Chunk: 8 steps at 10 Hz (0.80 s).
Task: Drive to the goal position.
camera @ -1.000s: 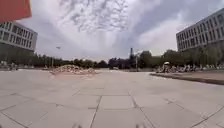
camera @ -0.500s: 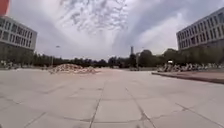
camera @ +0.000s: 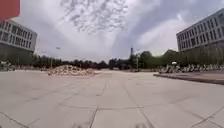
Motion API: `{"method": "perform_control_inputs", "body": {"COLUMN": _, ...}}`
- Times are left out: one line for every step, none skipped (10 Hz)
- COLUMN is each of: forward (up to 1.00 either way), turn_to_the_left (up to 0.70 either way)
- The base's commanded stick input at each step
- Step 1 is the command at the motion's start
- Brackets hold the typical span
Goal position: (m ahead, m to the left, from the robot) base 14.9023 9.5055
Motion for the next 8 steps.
{"method": "perform_control_inputs", "body": {"forward": 0.7, "turn_to_the_left": 0.0}}
{"method": "perform_control_inputs", "body": {"forward": 0.7, "turn_to_the_left": 0.0}}
{"method": "perform_control_inputs", "body": {"forward": 0.7, "turn_to_the_left": 0.0}}
{"method": "perform_control_inputs", "body": {"forward": 0.7, "turn_to_the_left": 0.0}}
{"method": "perform_control_inputs", "body": {"forward": 0.7, "turn_to_the_left": 0.0}}
{"method": "perform_control_inputs", "body": {"forward": 0.7, "turn_to_the_left": 0.0}}
{"method": "perform_control_inputs", "body": {"forward": 0.7, "turn_to_the_left": 0.0}}
{"method": "perform_control_inputs", "body": {"forward": 0.7, "turn_to_the_left": 0.0}}
